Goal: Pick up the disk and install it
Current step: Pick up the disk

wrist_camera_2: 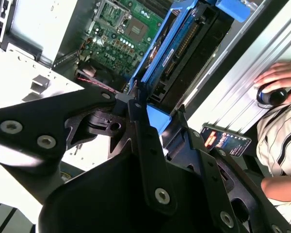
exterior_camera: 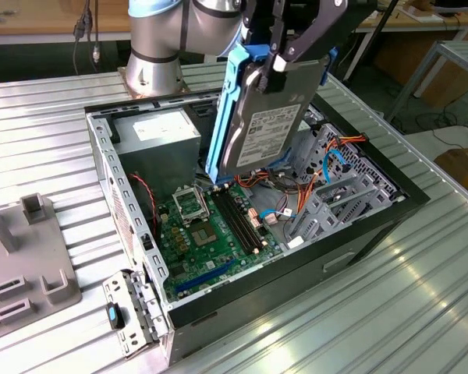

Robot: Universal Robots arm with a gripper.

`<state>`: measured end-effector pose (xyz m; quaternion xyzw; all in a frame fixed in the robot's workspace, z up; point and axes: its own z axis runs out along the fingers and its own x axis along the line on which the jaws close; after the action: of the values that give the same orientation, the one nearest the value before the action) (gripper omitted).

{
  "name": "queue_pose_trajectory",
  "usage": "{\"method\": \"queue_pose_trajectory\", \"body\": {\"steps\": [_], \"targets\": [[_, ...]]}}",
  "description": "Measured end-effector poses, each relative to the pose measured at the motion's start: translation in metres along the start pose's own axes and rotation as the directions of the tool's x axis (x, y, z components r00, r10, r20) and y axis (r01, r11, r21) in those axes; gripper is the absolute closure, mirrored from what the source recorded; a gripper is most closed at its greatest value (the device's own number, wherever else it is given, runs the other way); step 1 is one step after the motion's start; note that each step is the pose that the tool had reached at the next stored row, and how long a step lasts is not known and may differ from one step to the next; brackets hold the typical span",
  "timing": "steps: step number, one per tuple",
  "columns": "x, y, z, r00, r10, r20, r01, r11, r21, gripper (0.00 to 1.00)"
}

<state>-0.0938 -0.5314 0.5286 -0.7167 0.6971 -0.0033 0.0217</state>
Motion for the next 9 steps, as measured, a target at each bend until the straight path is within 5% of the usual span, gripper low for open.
{"method": "queue_pose_trajectory", "body": {"steps": [4,9], "targets": [[0.0005,-0.0176,0.0007,1.0,0.0,-0.0001,0.0,1.0,-0.0005,0.63],[0.0017,-0.056,0.0022,1.0,0.0,-0.0002,0.0,1.0,-0.0013,0.63]]}}
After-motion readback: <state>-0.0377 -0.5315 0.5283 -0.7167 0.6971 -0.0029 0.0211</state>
